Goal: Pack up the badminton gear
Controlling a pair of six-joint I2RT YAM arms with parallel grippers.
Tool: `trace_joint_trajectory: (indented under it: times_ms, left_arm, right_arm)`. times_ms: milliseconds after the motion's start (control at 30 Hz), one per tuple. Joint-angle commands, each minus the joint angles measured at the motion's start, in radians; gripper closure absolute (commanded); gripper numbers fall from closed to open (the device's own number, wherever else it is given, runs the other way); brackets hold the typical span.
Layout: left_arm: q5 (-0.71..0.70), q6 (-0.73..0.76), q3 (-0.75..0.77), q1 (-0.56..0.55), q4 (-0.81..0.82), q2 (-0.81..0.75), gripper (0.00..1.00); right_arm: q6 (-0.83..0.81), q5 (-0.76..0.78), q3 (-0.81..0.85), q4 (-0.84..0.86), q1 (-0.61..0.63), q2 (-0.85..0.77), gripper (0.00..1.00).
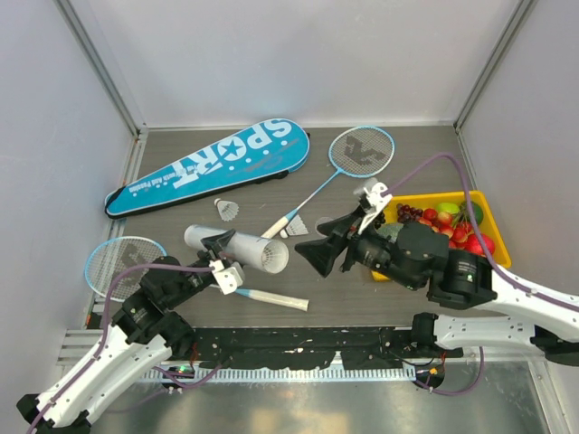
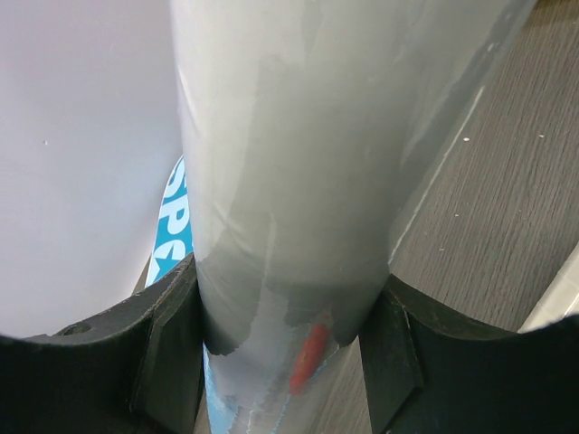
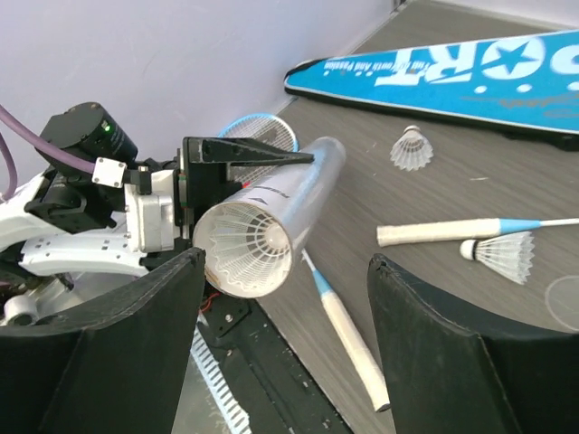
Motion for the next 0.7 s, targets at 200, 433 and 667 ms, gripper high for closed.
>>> trace_joint_trajectory:
  times_ms: [200, 433, 667]
  left_arm:
    - [-0.008, 0.005, 0.039, -0.002, 0.070, -0.029, 1.00]
    - [-0.008, 0.005, 0.032, -0.002, 0.084, -0.055, 1.00]
    - [-0.004, 0.002, 0.030, -0.002, 0.089, -0.058, 1.00]
  right_arm:
    - [-0.054, -0.047, -0.137, 0.040, -0.265, -0.039, 0.30]
    - [-0.075, -0.282, -0.229, 0.144, -0.468, 0.121, 0.31]
    - [-0.143, -0.549, -0.263, 0.273, -0.607, 0.376, 0.31]
